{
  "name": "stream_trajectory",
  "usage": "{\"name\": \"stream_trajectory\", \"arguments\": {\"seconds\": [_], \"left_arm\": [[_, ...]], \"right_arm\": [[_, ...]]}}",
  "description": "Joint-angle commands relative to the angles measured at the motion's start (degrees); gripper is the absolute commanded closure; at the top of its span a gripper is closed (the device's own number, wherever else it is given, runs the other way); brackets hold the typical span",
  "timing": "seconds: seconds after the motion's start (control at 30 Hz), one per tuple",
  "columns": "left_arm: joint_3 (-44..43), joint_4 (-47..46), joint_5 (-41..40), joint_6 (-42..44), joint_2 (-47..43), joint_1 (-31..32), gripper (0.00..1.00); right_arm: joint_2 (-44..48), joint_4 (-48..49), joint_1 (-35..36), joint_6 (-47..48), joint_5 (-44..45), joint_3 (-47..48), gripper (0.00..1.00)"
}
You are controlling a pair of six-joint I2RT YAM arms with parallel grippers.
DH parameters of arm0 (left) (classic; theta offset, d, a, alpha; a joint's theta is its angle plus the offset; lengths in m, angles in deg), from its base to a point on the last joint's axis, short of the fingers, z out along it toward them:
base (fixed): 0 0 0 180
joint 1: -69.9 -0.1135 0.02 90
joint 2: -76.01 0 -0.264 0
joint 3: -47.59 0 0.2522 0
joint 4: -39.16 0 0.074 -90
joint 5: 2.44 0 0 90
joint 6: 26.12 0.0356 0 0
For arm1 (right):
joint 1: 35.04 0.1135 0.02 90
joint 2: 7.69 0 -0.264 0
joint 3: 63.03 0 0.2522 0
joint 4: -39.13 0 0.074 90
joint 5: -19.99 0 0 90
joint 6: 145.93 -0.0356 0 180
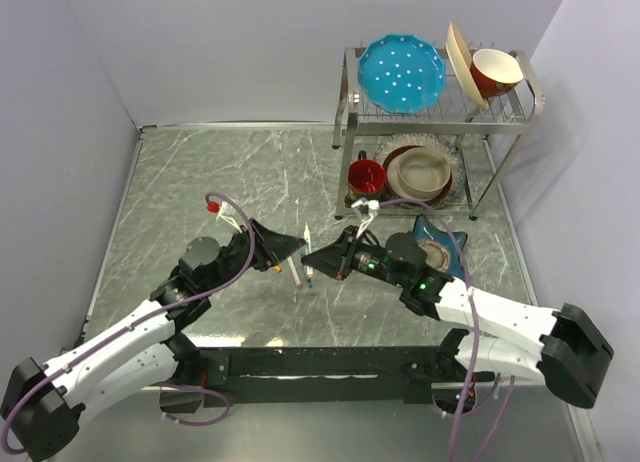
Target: Insert the pens into the pen caps
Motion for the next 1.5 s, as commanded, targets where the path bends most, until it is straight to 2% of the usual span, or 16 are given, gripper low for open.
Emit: {"name": "stream_trajectory", "arguments": {"seconds": [0.0, 0.1, 0.13, 0.17, 0.23, 0.27, 0.33, 0.37, 0.47, 0.57, 0.67, 0.83, 0.93, 1.1, 1.27, 1.47], "left_arm": [[-10.0, 14.3, -3.8, 13.2, -1.8, 0.1, 0.29], [-15.5, 23.3, -7.3, 28.2, -1.1, 0.0, 0.31], [-17.1, 25.3, -6.8, 32.0, -0.5, 0.0, 0.33], [-20.4, 27.9, -6.2, 40.3, 1.0, 0.0, 0.33], [-23.7, 34.0, -4.1, 47.7, 2.9, 0.0, 0.34], [-26.7, 36.0, -3.6, 54.9, 5.1, 0.0, 0.36], [-28.8, 41.0, -3.4, 61.5, 7.2, 0.1, 0.36], [-30.0, 42.6, -2.0, 69.8, 9.0, 0.0, 0.36], [-26.2, 44.4, 1.1, 89.2, 10.7, 0.1, 0.37], [-23.9, 44.1, 3.0, 101.9, 13.7, 0.1, 0.37], [-24.5, 45.1, 4.6, 109.7, 17.7, 0.1, 0.37], [-25.8, 46.7, 8.9, 117.8, 26.2, -0.5, 0.38], [-29.7, 51.6, 12.1, 121.1, 33.2, -1.8, 0.41], [-32.6, 52.7, 13.6, 122.4, 39.5, -2.9, 0.42], [-33.2, 52.2, 11.8, 122.3, 45.2, -3.6, 0.46], [-32.5, 50.4, 11.0, 122.0, 48.3, -4.9, 0.49]], "right_arm": [[6.7, -0.9, 0.2, 3.0, 6.7, -1.5, 1.0], [11.2, -4.0, 0.1, 5.0, 8.9, -2.5, 1.0], [12.5, -4.9, 0.1, 5.4, 9.5, -2.8, 1.0], [13.8, -5.7, 0.1, 6.1, 10.3, -3.5, 1.0], [18.5, -8.6, 0.1, 7.1, 12.8, -4.2, 1.0], [20.1, -9.5, 0.1, 8.0, 13.4, -4.7, 1.0], [24.9, -12.4, -0.1, 9.1, 15.4, -5.2, 1.0], [26.4, -13.3, -0.1, 10.0, 15.9, -5.5, 1.0], [31.8, -16.0, -0.2, 11.0, 16.9, -5.8, 1.0], [36.1, -19.5, -0.2, 12.1, 18.4, -5.3, 1.0], [40.6, -23.3, -0.2, 13.1, 20.0, -4.8, 1.0], [45.4, -26.6, -0.3, 14.1, 23.9, -5.1, 1.0], [47.3, -27.7, -0.3, 14.5, 24.9, -5.1, 1.0], [49.3, -29.8, -0.3, 15.3, 26.7, -4.2, 1.0], [51.5, -31.0, -0.3, 16.2, 28.3, -3.9, 1.0], [53.0, -32.1, -0.3, 17.2, 29.7, -3.5, 1.0]]}}
